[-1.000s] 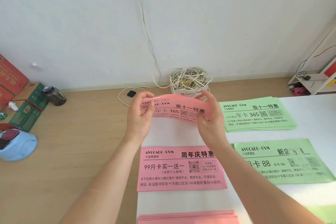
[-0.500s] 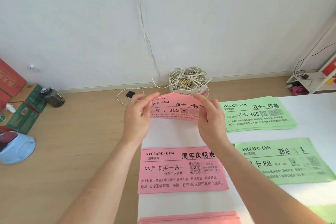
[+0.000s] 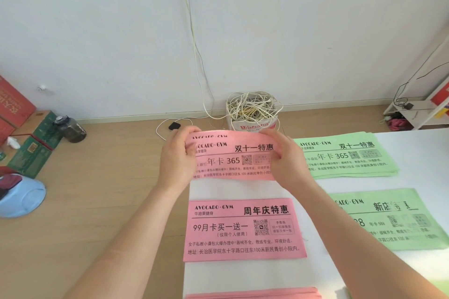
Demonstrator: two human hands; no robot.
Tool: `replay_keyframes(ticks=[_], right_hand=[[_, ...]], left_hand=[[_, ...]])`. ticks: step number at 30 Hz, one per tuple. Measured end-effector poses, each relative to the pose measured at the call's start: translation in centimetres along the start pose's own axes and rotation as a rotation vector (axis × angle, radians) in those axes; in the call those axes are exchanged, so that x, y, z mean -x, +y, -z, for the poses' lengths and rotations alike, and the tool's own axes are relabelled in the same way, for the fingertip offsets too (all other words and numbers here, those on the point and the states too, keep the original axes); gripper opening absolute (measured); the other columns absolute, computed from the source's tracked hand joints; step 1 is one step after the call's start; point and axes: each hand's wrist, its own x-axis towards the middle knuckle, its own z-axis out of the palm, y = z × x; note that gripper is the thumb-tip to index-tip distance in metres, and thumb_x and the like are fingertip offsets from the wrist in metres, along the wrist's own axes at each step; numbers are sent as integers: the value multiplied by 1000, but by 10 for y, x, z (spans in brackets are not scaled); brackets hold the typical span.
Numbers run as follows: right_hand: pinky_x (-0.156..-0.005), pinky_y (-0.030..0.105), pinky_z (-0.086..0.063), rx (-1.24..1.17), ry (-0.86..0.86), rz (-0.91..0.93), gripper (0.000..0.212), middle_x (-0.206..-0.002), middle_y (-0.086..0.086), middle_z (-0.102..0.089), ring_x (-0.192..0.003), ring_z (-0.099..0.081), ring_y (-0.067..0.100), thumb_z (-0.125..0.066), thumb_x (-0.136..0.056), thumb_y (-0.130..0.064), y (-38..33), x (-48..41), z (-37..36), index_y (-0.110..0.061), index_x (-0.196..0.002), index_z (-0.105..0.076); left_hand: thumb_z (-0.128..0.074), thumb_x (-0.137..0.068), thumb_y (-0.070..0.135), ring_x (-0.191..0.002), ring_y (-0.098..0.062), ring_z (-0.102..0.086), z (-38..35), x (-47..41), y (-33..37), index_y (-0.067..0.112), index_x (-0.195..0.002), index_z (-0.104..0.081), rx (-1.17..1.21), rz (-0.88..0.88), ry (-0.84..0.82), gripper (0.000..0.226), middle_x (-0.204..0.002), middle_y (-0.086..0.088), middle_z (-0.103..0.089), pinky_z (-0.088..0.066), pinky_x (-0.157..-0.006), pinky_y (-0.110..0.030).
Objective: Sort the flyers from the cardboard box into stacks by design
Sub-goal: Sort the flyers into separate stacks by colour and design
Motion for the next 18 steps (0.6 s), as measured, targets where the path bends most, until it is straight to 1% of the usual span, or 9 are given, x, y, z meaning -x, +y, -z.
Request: replay_keyframes(ticks=[1,3,5,6,10,13,15,16,18], right_hand=[[-81,23,-43,31,-51,-42,68,-108,5,-57,-95,-54,18,-36,-76,12,2,-3,-3,-29,-127,-56],[-79,27,-49,76,-132,-102,73,-113,6,-58,-97,-57,21,-36,-73,11,7,-6,-8,-34,-129,-54],[-79,28,-50,112,-167,-126,73,-117,7,-58,-98,-58,22,-37,-75,11,9,-7,-11,-33,-132,-51],[-78,27,-48,129,-167,-130,72,-118,6,-57,-99,-57,22,-38,-77,11,10,-8,-12,-32,-133,-50],[-78,23,-41,171,-147,-113,67,-118,4,-56,-99,-54,20,-41,-79,12,8,-6,-12,-28,-131,-51],[-80,25,-43,165,-130,-93,66,-115,4,-56,-98,-54,20,-41,-78,13,5,-5,-12,-28,-129,-52],[-81,28,-45,167,-108,-73,68,-114,5,-57,-101,-56,24,-40,-77,14,3,-6,-13,-28,-130,-51],[-81,30,-47,185,-103,-59,69,-114,5,-57,-101,-56,25,-41,-77,13,2,-6,-13,-28,-132,-49],[-79,34,-48,261,-114,-36,68,-114,6,-57,-102,-56,27,-43,-78,9,-1,-7,-14,-28,-135,-45]], left_hand=[[-56,-84,-5,-85,-5,-59,-1,0,-5,27,-107,-60,-34,39,-39,39,-104,4,-62,-44,-76,-16],[-61,-82,-3,-84,-8,-57,-2,1,-15,26,-110,-62,-110,97,-120,40,-107,3,-58,-42,-76,-14],[-67,-81,2,-89,-10,-55,-3,3,-22,25,-114,-62,-189,115,-184,41,-110,5,-52,-42,-82,-20],[-68,-81,5,-90,-10,-53,-3,4,-23,24,-115,-61,-210,121,-199,39,-110,6,-51,-42,-83,-23],[-63,-87,10,-86,-11,-55,-6,0,-25,19,-121,-58,-169,212,-178,36,-114,2,-55,-36,-76,-21],[-61,-88,11,-87,-18,-60,-9,-7,-24,18,-122,-58,-211,234,-253,36,-113,-3,-58,-39,-75,-25],[-60,-88,9,-98,-22,-58,-10,-8,-24,18,-126,-56,-240,226,-266,39,-116,-6,-58,-41,-81,-27],[-59,-87,9,-109,-24,-54,-10,-8,-23,18,-129,-53,-276,185,-256,43,-122,-7,-54,-39,-89,-29],[-64,-86,17,-130,-27,-36,-9,-8,-20,20,-138,-43,-364,35,-283,57,-140,-7,-41,-28,-105,-31]])
